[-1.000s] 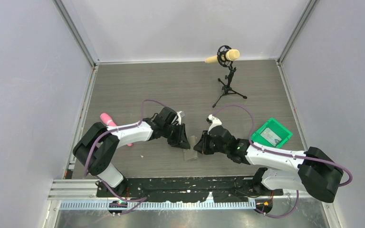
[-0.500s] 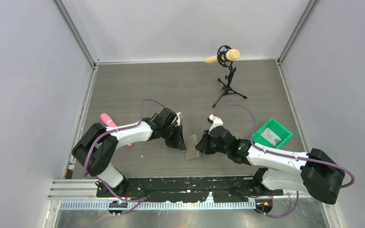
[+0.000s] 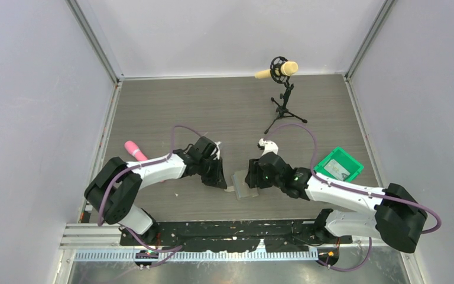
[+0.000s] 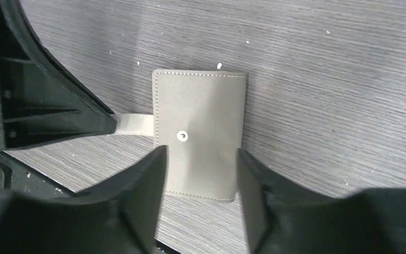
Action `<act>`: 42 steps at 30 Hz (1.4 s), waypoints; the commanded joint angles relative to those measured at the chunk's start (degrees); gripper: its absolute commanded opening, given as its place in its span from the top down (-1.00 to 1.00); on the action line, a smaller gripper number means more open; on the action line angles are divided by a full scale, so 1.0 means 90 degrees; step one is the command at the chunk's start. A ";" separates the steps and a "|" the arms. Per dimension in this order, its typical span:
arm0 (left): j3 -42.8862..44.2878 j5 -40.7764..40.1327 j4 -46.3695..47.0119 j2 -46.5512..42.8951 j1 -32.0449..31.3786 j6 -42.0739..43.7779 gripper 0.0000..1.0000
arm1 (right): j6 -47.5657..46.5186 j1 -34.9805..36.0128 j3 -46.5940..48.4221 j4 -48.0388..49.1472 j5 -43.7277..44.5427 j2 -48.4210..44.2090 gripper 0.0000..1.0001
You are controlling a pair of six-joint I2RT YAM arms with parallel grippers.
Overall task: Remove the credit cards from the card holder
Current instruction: Open the card holder at the center of the board.
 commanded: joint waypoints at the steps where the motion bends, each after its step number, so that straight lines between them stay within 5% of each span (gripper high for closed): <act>1: -0.0262 0.0241 0.0404 -0.0184 0.0084 -0.0197 1.00 | -0.0021 0.0379 0.0590 -0.0525 0.0770 -0.0020 -0.27; 6: -0.0400 0.0447 0.0646 -0.0153 0.0153 -0.0301 1.00 | 0.0180 0.0939 0.1070 -0.0971 0.1396 0.0496 -0.67; 14: -0.0536 0.0509 0.0727 -0.0246 0.0177 -0.0292 1.00 | 0.0301 0.1580 0.1691 -0.1397 0.2224 0.1462 -0.87; 26: -0.0622 0.0519 0.0744 -0.0302 0.0176 -0.0265 1.00 | 0.0446 0.1725 0.1924 -0.1909 0.2846 0.1988 -0.84; 42: -0.0671 0.0338 0.0550 -0.0332 0.0177 -0.0153 1.00 | 0.0540 0.1702 0.1726 -0.2350 0.3239 0.1051 -0.44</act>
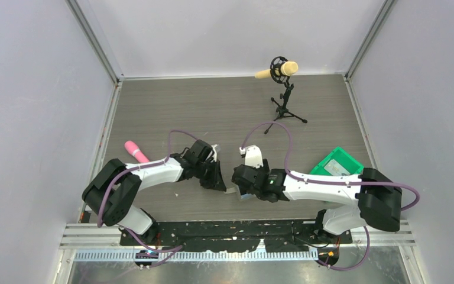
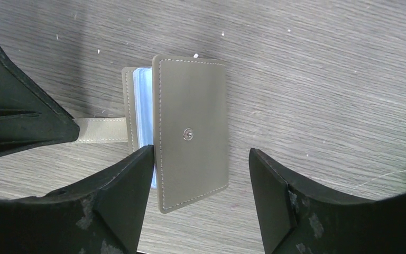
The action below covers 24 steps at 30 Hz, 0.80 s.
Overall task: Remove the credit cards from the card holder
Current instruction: Open the card holder at the center of the board.
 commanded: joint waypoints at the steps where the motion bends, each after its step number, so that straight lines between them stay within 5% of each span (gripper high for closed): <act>1: -0.0024 -0.0084 -0.0126 -0.0212 0.0022 0.0173 1.00 | 0.0160 -0.0033 0.0014 -0.0244 0.0532 -0.0490 -0.43; 24: 0.0222 -0.0698 -0.0930 -0.0484 0.0101 0.0585 1.00 | 0.0018 -0.1315 -0.1422 0.1007 -0.0834 -0.0949 0.02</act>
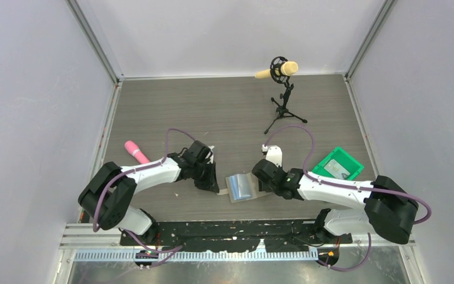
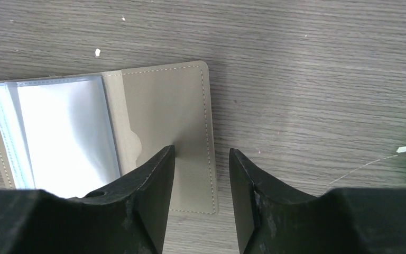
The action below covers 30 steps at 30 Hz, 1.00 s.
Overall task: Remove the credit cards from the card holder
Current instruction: Open the card holder at the center of the board.
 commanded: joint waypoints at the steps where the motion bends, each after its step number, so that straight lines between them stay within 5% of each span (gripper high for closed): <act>1: 0.0177 -0.0081 -0.0084 -0.0237 0.0050 0.0100 1.00 | 0.0004 -0.0127 0.0045 0.0286 -0.0173 -0.0061 0.04; 13: 0.0161 0.0198 0.0107 -0.0374 0.0050 -0.0062 1.00 | -0.0154 0.0004 0.1311 -0.0931 -0.0425 -0.1141 -0.17; 21: 0.0055 0.0356 0.0239 -0.0515 0.0050 -0.0171 1.00 | 0.0007 0.0538 0.1305 0.0494 -0.1335 -0.0895 0.03; 30: -0.0009 0.0457 0.0290 -0.0653 0.0051 -0.0222 1.00 | 0.0179 0.0705 0.1225 0.1277 -0.1411 0.0295 -0.04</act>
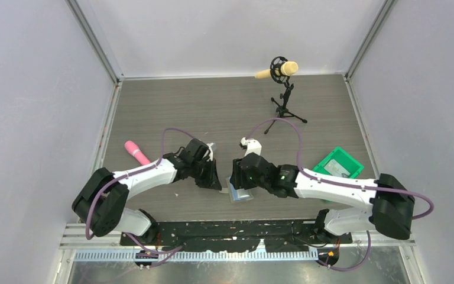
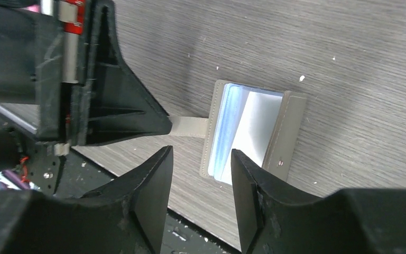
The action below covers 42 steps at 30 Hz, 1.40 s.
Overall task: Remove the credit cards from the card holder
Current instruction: Open the card holder at the center of the board.
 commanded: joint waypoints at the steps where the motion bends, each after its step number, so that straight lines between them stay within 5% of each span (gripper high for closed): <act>1: -0.0007 0.0195 0.0223 -0.0216 0.0027 -0.0055 1.00 | 0.0117 0.0030 0.0012 0.0597 0.0045 0.0414 -0.06; 21: -0.0042 0.0192 0.0158 -0.0300 0.0027 -0.0029 1.00 | 0.0182 0.0035 -0.0091 0.0369 0.0775 0.1621 -0.31; 42: 0.0002 0.0033 -0.0049 -0.0344 0.0020 0.0052 1.00 | 0.0091 0.0028 -0.0149 -0.0820 0.1886 0.0858 -0.10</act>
